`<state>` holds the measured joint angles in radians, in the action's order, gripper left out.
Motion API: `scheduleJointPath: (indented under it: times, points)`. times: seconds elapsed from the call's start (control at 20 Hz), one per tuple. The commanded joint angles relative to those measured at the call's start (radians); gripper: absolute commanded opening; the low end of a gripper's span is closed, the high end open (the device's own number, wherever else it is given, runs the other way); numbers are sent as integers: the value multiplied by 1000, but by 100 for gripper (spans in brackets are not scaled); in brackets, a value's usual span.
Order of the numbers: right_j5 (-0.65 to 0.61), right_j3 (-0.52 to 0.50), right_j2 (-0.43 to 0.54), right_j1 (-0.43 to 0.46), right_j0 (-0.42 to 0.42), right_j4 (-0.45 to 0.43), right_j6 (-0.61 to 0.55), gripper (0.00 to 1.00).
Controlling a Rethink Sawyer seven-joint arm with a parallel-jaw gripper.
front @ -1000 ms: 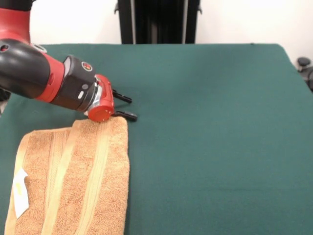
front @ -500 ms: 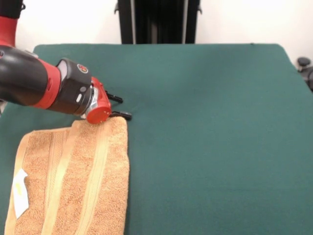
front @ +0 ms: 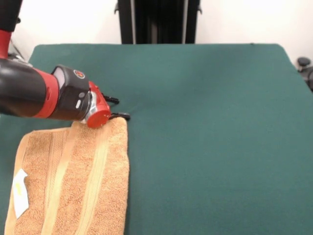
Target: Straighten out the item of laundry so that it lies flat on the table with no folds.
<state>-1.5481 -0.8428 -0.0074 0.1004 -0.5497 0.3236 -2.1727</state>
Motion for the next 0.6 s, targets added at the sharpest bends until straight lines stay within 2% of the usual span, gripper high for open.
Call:
scheduleJointPath:
  times: [0.05,0.25,0.4,0.6]
  points:
    - [267,142,-87,77,-27,-184,-4,100]
    - [449,106,-80,26,-36,-247,73,100]
    - [539,89,-75,-9,-47,-291,112,100]
    - [464,160,-70,2,-69,-323,131,100]
